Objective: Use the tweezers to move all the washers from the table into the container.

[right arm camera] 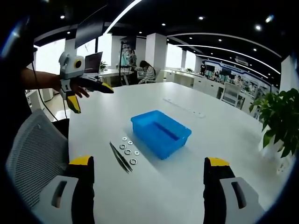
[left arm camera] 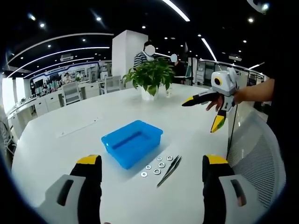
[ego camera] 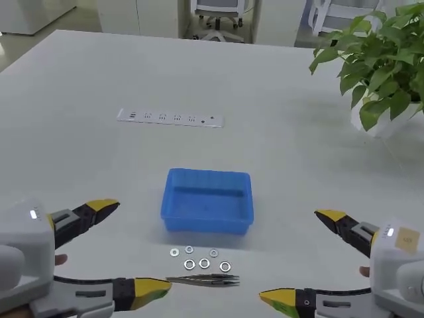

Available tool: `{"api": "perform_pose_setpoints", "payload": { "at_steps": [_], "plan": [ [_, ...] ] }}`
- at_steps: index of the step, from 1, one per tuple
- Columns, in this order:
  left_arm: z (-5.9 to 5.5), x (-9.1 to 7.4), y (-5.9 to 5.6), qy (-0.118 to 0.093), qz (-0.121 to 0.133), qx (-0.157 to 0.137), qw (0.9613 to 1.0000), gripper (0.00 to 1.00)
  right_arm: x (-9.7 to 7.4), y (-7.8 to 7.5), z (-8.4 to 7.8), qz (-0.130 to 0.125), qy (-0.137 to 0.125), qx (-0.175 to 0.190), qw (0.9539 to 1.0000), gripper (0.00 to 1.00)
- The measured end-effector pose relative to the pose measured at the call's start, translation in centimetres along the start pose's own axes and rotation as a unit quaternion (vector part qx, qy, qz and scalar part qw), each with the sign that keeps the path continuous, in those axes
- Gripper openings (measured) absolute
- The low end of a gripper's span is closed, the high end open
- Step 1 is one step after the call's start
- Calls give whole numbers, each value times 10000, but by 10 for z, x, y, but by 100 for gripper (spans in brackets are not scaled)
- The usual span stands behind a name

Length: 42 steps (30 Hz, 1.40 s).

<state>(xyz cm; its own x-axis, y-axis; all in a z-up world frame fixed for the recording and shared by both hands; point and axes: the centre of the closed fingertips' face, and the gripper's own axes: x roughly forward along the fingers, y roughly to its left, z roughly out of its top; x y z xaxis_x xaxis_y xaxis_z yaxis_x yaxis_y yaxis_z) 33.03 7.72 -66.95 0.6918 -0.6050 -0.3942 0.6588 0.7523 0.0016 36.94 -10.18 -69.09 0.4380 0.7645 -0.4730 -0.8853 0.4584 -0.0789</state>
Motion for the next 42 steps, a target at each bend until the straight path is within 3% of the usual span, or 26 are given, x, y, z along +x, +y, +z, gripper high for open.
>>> {"api": "perform_pose_setpoints", "payload": {
  "at_steps": [9,20,26,34,42],
  "plan": [
    [3,3,3,119,-148,154,9997,91,1,-1,1,154,146,-217,9995,97],
    [-4,7,6,301,-333,395,9982,82,8,-2,7,338,233,-537,9977,92],
    [-6,15,-1,426,-476,498,9967,76,16,3,7,565,319,-702,9954,85],
    [-13,23,-1,531,-653,596,9947,69,27,10,-1,875,556,-1098,9885,77],
    [-29,32,-6,738,-948,763,9898,55,40,19,-7,1301,679,-1503,9777,64]
  ]
}}
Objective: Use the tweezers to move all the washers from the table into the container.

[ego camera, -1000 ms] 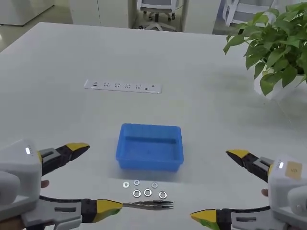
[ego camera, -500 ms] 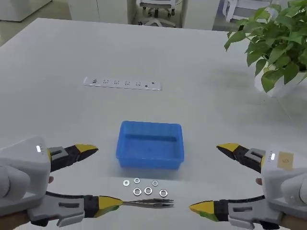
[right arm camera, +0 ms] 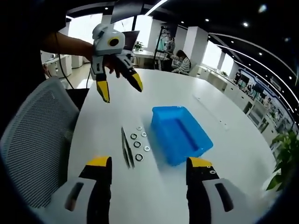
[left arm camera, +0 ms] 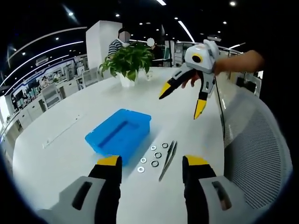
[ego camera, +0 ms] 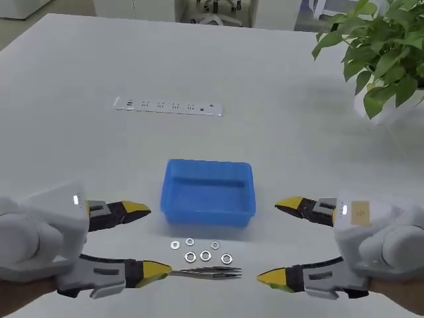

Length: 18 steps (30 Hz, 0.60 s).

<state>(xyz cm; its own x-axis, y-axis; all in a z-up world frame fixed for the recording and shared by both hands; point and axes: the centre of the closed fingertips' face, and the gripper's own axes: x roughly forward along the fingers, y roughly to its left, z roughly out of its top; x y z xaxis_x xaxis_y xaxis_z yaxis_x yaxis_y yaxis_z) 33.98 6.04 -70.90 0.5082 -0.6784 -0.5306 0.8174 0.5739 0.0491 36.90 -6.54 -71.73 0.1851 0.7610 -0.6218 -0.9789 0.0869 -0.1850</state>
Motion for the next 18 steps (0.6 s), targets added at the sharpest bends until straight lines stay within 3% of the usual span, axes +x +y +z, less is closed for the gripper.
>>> {"api": "perform_pose_setpoints", "payload": {
  "at_steps": [8,18],
  "plan": [
    [-16,11,-6,253,-253,120,9993,39,16,12,-5,471,162,-409,9979,50],
    [-29,24,-12,523,-492,212,9972,29,34,20,-14,839,425,-759,9927,37]
  ]
}}
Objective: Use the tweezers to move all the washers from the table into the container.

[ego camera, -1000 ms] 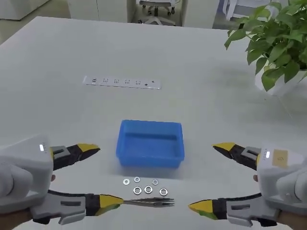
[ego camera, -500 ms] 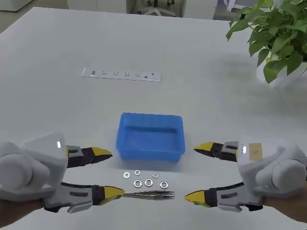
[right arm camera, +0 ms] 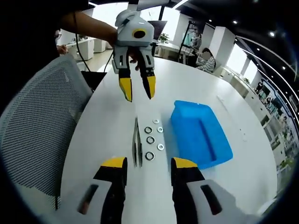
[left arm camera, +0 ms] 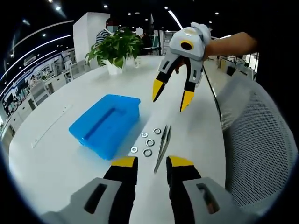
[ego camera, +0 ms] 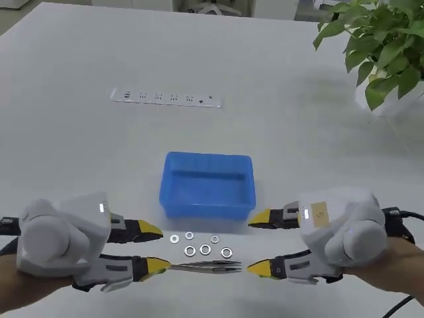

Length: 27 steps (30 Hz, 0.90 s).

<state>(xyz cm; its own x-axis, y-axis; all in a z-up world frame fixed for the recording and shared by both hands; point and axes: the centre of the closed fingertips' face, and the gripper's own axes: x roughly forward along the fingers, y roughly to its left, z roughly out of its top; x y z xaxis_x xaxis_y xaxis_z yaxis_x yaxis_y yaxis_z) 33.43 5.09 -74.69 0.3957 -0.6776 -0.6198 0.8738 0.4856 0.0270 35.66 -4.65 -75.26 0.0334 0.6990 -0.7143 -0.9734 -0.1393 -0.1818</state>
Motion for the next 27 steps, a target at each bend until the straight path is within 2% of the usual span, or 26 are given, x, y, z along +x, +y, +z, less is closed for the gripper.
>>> {"api": "perform_pose_setpoints", "payload": {
  "at_steps": [6,12,18,21,27],
  "plan": [
    [-8,10,-1,190,-179,106,9996,25,14,5,-3,260,163,-174,9994,31],
    [-17,16,-1,351,-231,158,9990,21,29,13,-4,520,255,-235,9980,26],
    [-24,22,-4,481,-390,225,9978,19,40,18,-5,696,306,-295,9967,20],
    [-31,26,-4,625,-448,354,9964,16,45,20,-6,749,317,-301,9962,19],
    [-34,29,-5,682,-583,459,9949,13,53,22,-10,850,443,-373,9947,16]
  ]
}}
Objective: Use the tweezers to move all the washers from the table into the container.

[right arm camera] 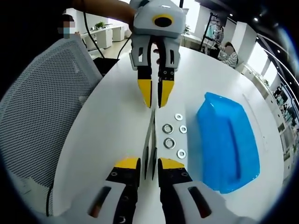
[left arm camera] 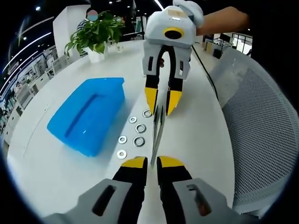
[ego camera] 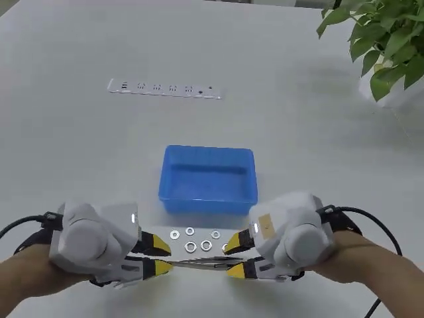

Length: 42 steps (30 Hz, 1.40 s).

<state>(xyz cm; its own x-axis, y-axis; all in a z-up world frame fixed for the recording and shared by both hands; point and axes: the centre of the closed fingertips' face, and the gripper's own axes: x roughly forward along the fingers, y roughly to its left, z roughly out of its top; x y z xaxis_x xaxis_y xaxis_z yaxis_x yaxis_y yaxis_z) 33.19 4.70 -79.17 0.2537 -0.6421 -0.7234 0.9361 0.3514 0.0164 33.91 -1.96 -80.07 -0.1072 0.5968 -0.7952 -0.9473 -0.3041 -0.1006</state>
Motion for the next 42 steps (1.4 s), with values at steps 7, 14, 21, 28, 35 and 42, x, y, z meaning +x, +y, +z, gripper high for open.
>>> {"api": "perform_pose_setpoints", "payload": {
  "at_steps": [7,14,21,28,35,42],
  "plan": [
    [-2,6,-1,62,-94,53,9999,9,7,2,-1,86,23,8,10000,13],
    [-8,11,-4,227,-178,125,9995,7,7,2,0,90,-41,68,9999,12],
    [-7,10,-4,219,-175,82,9996,7,6,3,1,77,-82,51,9999,11],
    [-5,8,-7,259,-197,113,9994,6,6,2,1,65,-37,22,10000,11],
    [3,0,-4,135,-111,162,9997,6,6,1,1,40,-27,62,10000,11],
    [19,-10,-7,24,-135,232,9996,6,4,1,2,5,-85,210,9997,11]
  ]
}}
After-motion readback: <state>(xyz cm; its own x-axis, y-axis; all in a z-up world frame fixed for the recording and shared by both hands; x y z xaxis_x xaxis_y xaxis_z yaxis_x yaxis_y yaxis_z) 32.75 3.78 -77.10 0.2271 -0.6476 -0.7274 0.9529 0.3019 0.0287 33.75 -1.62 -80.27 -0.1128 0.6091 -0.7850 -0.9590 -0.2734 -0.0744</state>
